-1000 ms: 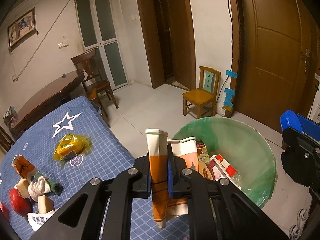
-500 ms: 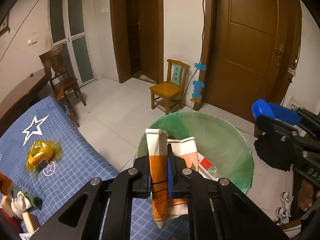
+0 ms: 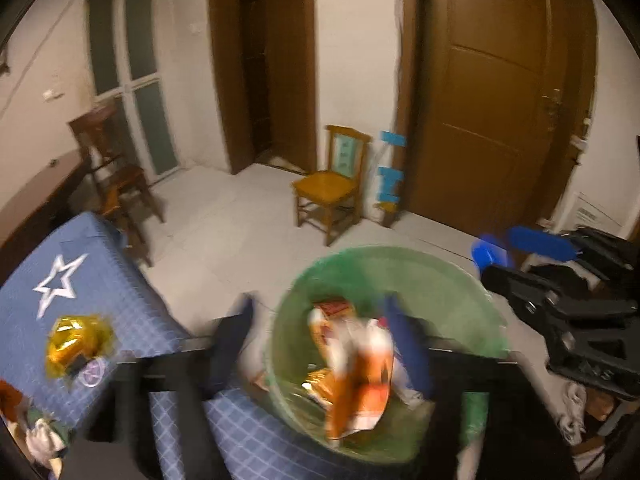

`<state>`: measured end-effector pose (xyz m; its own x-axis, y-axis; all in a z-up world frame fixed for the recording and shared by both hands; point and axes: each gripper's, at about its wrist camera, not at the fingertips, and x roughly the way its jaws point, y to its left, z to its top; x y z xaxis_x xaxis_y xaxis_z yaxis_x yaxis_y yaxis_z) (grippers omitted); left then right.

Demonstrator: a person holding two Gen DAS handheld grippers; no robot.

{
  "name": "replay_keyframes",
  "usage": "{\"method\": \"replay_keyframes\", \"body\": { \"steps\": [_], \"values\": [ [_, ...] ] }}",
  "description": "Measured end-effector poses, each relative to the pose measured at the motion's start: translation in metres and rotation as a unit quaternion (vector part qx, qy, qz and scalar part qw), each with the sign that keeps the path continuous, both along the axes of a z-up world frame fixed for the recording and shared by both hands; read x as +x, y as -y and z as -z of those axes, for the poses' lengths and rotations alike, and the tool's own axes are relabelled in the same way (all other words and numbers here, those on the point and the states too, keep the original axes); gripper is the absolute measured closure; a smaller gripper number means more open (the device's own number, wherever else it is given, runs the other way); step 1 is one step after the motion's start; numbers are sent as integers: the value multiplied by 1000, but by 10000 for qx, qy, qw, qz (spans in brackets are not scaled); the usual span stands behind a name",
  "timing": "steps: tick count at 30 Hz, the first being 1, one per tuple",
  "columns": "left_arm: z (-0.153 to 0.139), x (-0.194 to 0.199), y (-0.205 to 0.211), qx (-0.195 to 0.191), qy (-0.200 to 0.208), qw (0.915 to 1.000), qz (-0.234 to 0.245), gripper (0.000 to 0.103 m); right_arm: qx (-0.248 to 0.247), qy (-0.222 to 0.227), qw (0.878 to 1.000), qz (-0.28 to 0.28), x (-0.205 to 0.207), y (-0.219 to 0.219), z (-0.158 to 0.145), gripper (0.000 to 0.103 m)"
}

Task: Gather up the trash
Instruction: 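Carry the tube and cap over the green bin and open both tools to drop them, then grasp the beige cloth and orange paper cup with the right tool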

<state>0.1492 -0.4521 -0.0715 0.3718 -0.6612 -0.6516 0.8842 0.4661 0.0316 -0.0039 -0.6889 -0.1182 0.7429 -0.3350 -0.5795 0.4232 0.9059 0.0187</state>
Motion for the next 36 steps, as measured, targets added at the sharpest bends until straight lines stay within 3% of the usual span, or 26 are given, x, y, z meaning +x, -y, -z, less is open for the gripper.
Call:
{"method": "replay_keyframes", "body": {
  "steps": [8, 16, 21, 25, 28, 29, 32, 34, 36],
  "values": [
    [-7, -7, -29, -33, 328, 9991, -282, 31, 86, 12, 10000, -45, 1, -3, 3, 46],
    [-14, -17, -87, -202, 372, 9969, -660, 30, -18, 114, 9993, -345, 8, -24, -8, 47],
    [-20, -21, -144, -418, 307, 9938, -981, 30, 55, 355, 9945, -988, 31, -56, -24, 47],
    [-26, -22, -207, -560, 298, 9882, -1397, 29, 131, 546, 9810, -1856, 74, -105, -41, 47],
    [-30, -16, -264, -617, 294, 9791, -1915, 28, 122, 568, 9653, -2546, 109, -149, -50, 42],
    [-31, -12, -283, -647, 262, 9745, -2131, 28, 137, 519, 9576, -2829, 126, -167, -51, 35],
    [-32, 1, -363, -974, -73, 9514, -2921, 27, 154, 346, 9330, -3579, 174, -223, -53, 15],
    [-30, 7, -405, -1123, -276, 9356, -3337, 27, 300, 121, 9147, -4028, 219, -261, -50, 11],
    [-26, 8, -442, -1223, -410, 9193, -3719, 27, 493, -260, 9062, -4192, 262, -288, -39, 9]
  ]
}}
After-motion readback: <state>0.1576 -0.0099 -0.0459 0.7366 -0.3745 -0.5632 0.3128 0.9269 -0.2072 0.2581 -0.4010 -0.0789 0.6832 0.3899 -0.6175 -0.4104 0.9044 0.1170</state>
